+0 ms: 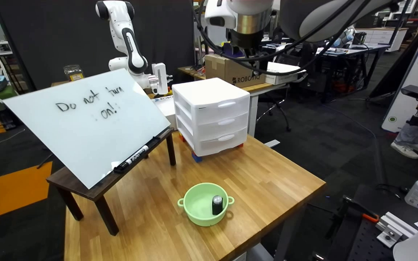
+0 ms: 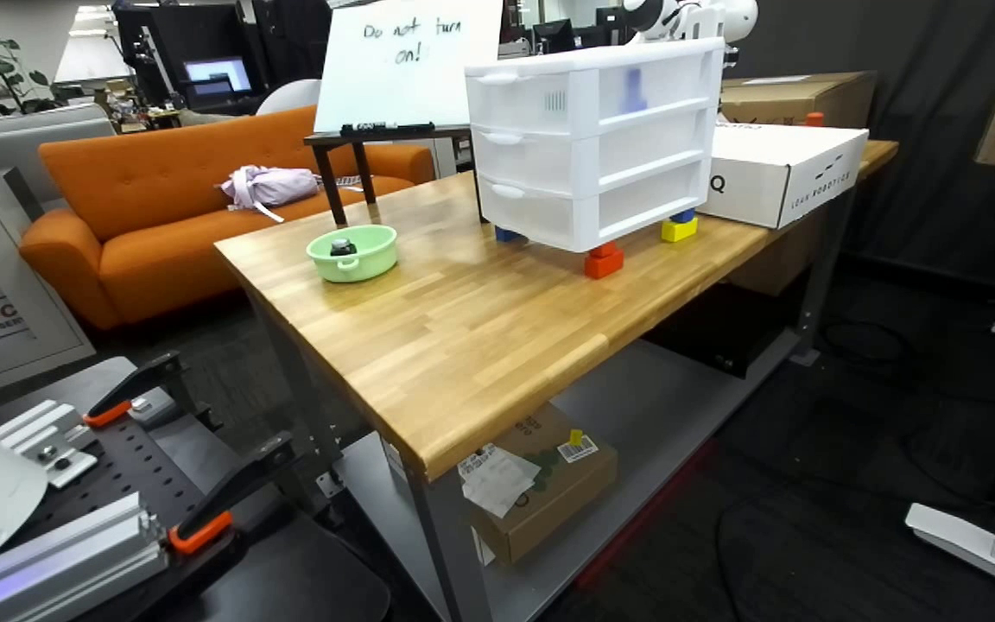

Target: Open the top drawer of the chest of drawers on the table

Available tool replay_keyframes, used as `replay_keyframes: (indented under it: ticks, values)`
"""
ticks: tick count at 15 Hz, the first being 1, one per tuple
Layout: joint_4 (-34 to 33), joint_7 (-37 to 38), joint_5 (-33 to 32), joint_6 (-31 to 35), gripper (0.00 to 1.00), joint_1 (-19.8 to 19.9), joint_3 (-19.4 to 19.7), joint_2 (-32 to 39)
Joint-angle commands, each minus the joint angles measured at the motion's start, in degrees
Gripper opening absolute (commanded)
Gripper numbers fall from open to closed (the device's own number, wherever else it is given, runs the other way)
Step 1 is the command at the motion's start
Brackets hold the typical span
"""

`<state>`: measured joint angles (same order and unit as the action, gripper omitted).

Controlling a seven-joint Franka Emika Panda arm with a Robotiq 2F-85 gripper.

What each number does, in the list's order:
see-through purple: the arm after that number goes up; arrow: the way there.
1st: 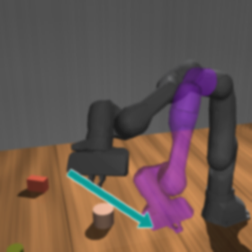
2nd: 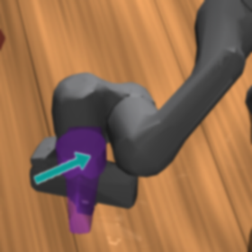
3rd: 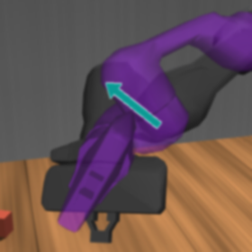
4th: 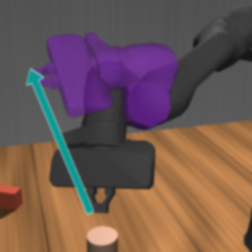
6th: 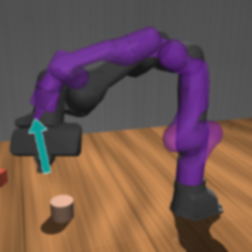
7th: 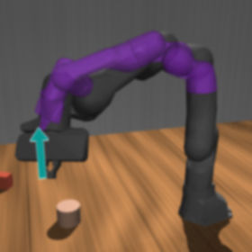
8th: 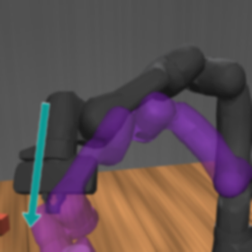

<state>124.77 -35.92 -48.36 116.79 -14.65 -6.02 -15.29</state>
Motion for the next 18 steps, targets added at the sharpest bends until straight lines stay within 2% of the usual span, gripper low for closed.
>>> replay_keyframes:
  ticks: [1, 7, 12, 18]
  values:
    - [-0.3, -0.3, 0.4, 0.0, 1.00, 1.1, -1.0, 0.2]
    - [-0.3, -0.2, 0.3, 0.0, 1.00, 1.0, -1.2, 0.3]
    - [-1.2, -3.5, 5.0, 6.4, 1.00, 0.6, -0.2, 2.0]
    - [-1.3, -7.4, 9.9, 14.3, 1.00, 2.8, 1.8, 5.0]
